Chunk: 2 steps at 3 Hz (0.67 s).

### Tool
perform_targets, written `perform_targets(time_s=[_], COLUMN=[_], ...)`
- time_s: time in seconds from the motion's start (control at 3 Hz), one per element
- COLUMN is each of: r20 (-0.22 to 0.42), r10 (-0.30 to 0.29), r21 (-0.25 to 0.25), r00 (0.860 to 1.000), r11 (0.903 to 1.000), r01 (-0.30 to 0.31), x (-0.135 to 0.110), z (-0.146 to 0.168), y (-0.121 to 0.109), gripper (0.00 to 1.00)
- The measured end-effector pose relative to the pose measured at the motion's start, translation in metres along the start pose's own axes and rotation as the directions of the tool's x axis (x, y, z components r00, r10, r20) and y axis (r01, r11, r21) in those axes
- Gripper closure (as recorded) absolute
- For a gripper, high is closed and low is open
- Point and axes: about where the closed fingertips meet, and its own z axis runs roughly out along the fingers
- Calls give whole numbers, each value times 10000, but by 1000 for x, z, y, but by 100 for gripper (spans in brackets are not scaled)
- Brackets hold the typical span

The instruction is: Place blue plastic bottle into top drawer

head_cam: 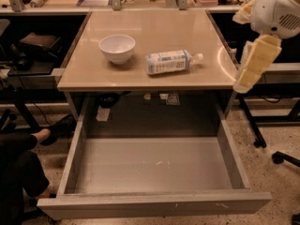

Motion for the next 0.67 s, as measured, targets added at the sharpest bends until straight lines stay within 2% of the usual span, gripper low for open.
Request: perform_targets(time_s=[0.33, 0.67], r20=[1246, 2252], r10=[-627, -1130], r21=[173, 423], r00=[9902, 9677], r11=[9980, 9934], r01=[610, 1062], x=[-23, -54], z=[15, 37], y=[-49, -101], gripper=[0, 0])
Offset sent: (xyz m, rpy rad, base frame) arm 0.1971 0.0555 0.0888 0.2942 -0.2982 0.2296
